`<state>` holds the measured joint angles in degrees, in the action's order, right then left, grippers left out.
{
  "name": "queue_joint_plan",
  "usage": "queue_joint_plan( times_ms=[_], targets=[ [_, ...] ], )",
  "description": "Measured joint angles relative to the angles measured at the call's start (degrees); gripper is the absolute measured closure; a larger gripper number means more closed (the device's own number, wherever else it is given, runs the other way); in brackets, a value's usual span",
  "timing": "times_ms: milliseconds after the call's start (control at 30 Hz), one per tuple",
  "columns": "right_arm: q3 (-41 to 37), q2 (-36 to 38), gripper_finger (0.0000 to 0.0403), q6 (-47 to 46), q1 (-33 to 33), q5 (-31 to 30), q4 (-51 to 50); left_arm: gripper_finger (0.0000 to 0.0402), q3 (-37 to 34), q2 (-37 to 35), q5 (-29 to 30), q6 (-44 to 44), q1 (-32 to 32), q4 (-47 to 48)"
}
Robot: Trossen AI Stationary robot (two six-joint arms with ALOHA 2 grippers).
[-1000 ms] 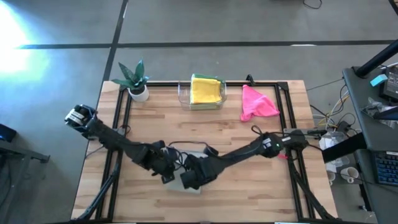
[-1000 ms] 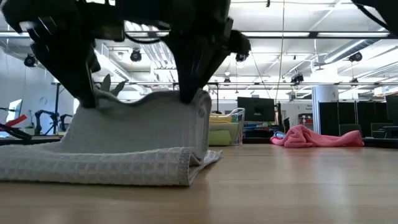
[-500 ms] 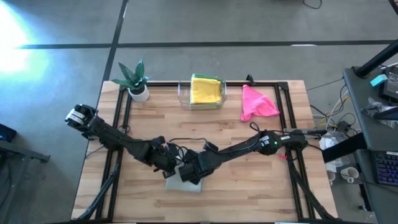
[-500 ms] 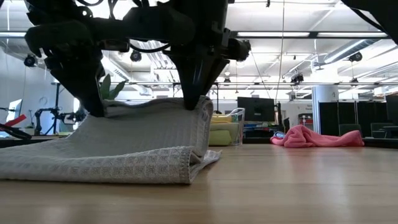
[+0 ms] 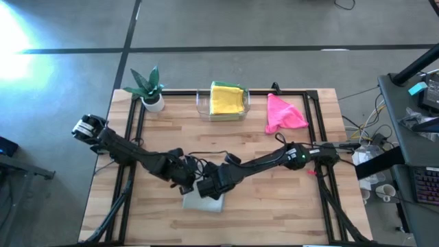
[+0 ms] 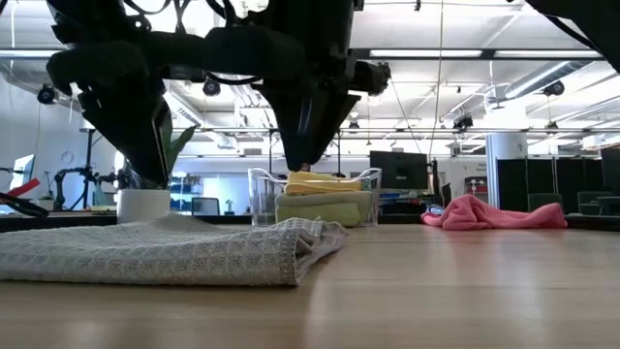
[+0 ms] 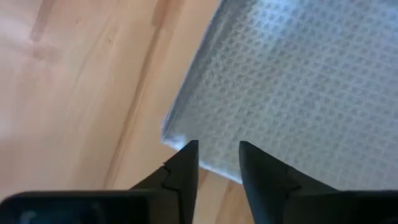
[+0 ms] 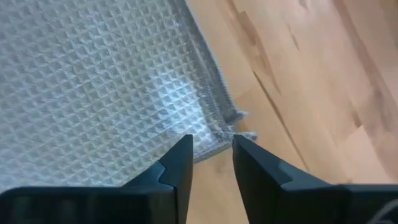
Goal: Fold microfiber towels
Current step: Put the gray microfiber cloth into the transparent bin
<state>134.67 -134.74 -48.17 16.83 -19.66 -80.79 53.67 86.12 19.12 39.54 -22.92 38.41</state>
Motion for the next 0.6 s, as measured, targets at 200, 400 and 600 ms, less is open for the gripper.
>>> queue_joint_plan(
  times_ms=[200,400,600],
  targets=[
    [0.0,2.6,0.0296,1.3,0.5,0.2,-0.9,0.0277,3.4,-1.7,-5.8,-4.1,0.2,8.8],
    [0.0,5.9,0.0305,1.3,5.6,0.7,-1.6,0.0276,4.4,-5.9,-7.3,-5.4,-8.1,8.8],
    [0.0,6.5,0.0307,1.7,12.4,0.2,-1.1,0.0276,4.2,-5.4,2.0,-5.7,-20.4,0.4]
  ],
)
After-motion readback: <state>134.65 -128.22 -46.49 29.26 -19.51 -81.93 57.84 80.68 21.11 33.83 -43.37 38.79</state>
